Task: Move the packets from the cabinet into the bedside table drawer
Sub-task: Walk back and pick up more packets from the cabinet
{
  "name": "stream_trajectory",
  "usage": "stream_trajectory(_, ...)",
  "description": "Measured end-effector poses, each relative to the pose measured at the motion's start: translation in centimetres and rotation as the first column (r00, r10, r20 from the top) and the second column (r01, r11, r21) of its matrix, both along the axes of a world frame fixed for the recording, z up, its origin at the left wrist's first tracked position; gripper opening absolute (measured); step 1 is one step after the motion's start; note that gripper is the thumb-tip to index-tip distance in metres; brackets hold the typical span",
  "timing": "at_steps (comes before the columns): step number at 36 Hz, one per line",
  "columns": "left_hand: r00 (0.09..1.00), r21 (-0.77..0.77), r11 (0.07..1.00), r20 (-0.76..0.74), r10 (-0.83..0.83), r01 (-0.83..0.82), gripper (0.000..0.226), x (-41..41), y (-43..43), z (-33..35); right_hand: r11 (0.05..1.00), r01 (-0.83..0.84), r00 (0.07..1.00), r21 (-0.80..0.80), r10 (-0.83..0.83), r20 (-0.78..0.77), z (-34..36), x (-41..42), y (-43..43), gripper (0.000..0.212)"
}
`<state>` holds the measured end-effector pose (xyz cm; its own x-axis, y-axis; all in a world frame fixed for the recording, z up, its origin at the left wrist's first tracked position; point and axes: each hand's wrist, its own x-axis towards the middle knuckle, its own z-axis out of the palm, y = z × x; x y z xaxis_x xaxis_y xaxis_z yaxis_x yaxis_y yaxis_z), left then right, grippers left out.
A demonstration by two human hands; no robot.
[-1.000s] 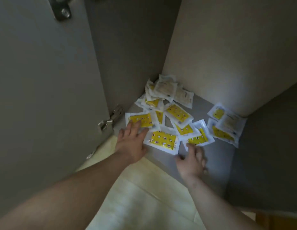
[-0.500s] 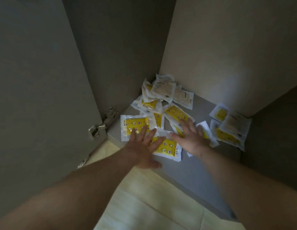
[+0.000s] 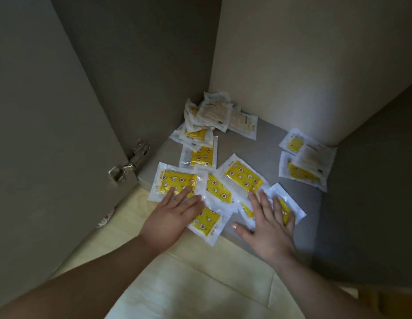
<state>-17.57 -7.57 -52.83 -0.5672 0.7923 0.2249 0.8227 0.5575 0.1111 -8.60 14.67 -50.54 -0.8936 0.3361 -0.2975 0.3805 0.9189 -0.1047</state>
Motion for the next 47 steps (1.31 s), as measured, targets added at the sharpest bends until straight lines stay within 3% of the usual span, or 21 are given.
stream_trajectory(2,0.999,0.069,0.997,-0.002,-0.044,0.044,0.045,-0.2,-0.2,0.6,1.0,-0.018,0.99,0.017,0.02,-0.142,-0.6,1.3,-0.3,0.096)
stream_trajectory(5,0.998,0.107,0.992,-0.009,-0.068,0.069,0.043,-0.2,-0.4,1.5,0.989,-0.128,0.951,0.076,0.145,-0.274,-0.8,3.0,-0.3,0.07)
stream_trajectory(8,0.997,0.108,0.992,0.033,-0.074,0.07,0.039,0.2,-0.4,2.5,0.959,-0.242,0.908,0.148,0.278,-0.313,-1.6,4.2,-0.1,0.094)
stream_trajectory(10,0.996,0.104,0.993,0.058,-0.063,0.057,0.037,0.6,-0.4,3.0,0.946,-0.245,0.848,0.213,0.316,-0.425,-1.8,4.6,-0.2,0.077)
stream_trajectory(12,0.994,0.101,0.994,0.096,-0.044,0.034,0.034,0.9,-0.6,3.5,0.947,-0.236,0.811,0.217,0.315,-0.492,-1.7,4.7,-0.4,0.055)
stream_trajectory(20,0.987,0.216,0.968,0.125,0.099,-0.125,0.025,0.8,-1.1,4.2,0.976,-0.215,0.748,0.031,0.185,-0.637,1.2,2.5,-1.0,0.046)
stream_trajectory(26,0.966,0.239,0.941,0.158,0.205,-0.239,0.024,-0.4,-0.2,4.8,0.98,-0.185,0.765,0.071,0.189,-0.616,2.7,0.1,-0.3,0.017)
stream_trajectory(29,0.96,0.236,0.937,0.171,0.221,-0.257,0.015,-1.4,0.5,5.8,0.961,-0.193,0.742,0.198,0.275,-0.612,4.1,-1.7,0.3,0.032)
stream_trajectory(32,0.935,0.192,0.93,0.234,0.267,-0.314,0.012,-1.7,0.9,7.8,0.944,-0.202,0.738,0.261,0.322,-0.593,6.1,-3.4,0.5,0.028)
stream_trajectory(35,0.863,0.066,0.915,0.366,0.349,-0.398,0.021,-1.5,1.2,10.8,0.986,-0.136,0.863,0.1,0.168,-0.476,9.1,-4.0,-0.4,0.021)
stream_trajectory(38,0.802,-0.028,0.889,0.42,0.425,-0.456,0.022,-1.0,0.6,13.9,1.0,-0.009,0.971,-0.016,0.005,-0.241,12.2,-3.4,-1.6,0.03)
stream_trajectory(43,0.704,-0.231,0.852,0.484,0.519,-0.47,0.029,0.8,-1.2,20.6,0.993,0.098,0.993,-0.071,-0.102,-0.061,19.5,-1.2,-5.0,0.036)
stream_trajectory(47,0.625,-0.327,0.805,0.51,0.591,-0.495,0.027,2.9,-2.8,26.8,0.995,0.052,0.999,-0.081,-0.052,0.003,26.1,0.9,-7.6,0.037)
